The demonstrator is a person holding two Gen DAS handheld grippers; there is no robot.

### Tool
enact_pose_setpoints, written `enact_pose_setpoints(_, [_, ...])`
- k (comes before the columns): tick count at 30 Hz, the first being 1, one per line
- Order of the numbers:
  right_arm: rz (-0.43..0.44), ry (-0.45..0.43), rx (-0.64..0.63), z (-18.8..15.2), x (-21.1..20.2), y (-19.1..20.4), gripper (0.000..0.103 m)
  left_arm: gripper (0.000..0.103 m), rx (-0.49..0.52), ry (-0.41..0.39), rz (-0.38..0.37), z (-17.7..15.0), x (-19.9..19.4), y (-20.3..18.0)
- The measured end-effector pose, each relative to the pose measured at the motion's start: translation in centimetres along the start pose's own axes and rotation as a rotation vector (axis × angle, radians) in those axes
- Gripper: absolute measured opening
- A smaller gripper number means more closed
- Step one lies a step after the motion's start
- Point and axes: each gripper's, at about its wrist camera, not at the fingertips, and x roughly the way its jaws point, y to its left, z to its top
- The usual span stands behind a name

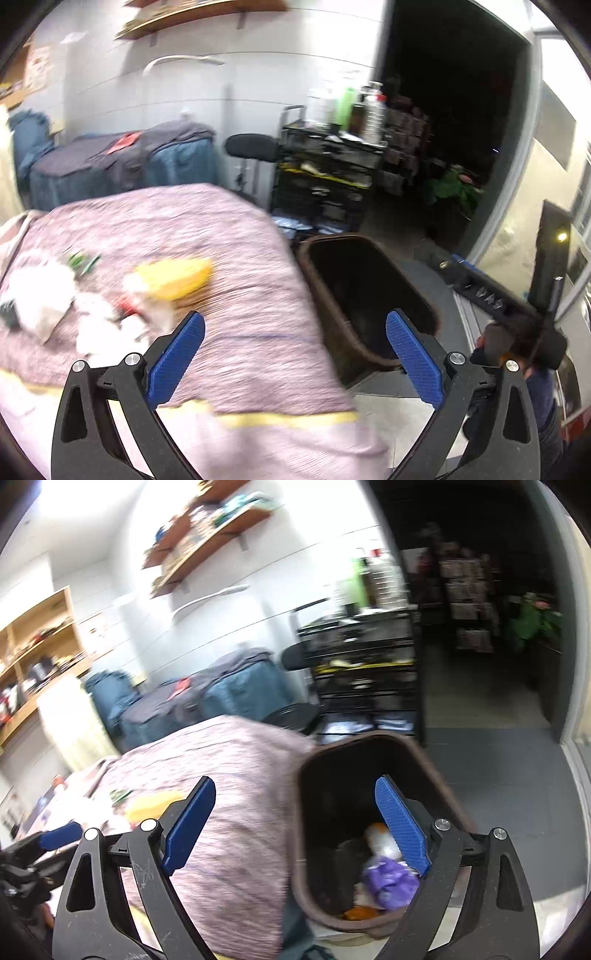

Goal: Collect trash
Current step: 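Move both tools back over the bed toward the mask and yellow net, then grasp the yellow mesh net with the right tool while the left tool grasps the white mask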

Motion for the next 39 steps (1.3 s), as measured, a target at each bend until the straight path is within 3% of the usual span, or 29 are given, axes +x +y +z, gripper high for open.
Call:
enact_pose_setpoints(11, [0.242, 0.168, -0.140, -1.5, 4.1, 9.4, 0.089, 0.097, -0.170, 0.032, 0.226, -3.5, -3.0, 11.0])
enact_pose_setpoints(17, [0.328, 0.287, -0.196, -2.9, 6.9, 13.5, 0.089, 0.097, -0.234, 0.057, 0.341, -5.2, -4.4, 17.1])
enact_pose_setpoints(24, [0.294, 0.361, -0.363, -4.0, 9.9, 18.1, 0.089, 0.097, -0.317, 0.086, 0.374, -5.5, -4.2, 22.1])
enact_pose_setpoints(29, [0.210, 0.365, -0.522, -4.6, 12.0, 21.0, 0.089, 0.097, -0.315, 0.104, 0.387, -4.3, -2.7, 23.3])
enact_pose_setpoints(34, [0.180, 0.383, -0.619, -5.3, 14.4, 22.7, 0.080, 0.097, -0.314, 0.119, 0.403, -3.0, -0.4, 24.0])
enact_pose_setpoints(36, [0.160, 0.380, -0.649, -5.5, 15.6, 23.0, 0.076, 0.097, -0.305, 0.128, 0.420, -2.6, 0.7, 24.2])
enact_pose_setpoints(39, [0.135, 0.394, -0.664, -5.6, 17.2, 23.1, 0.048, 0.093, -0.276, 0.125, 0.486, -2.1, 2.1, 24.4])
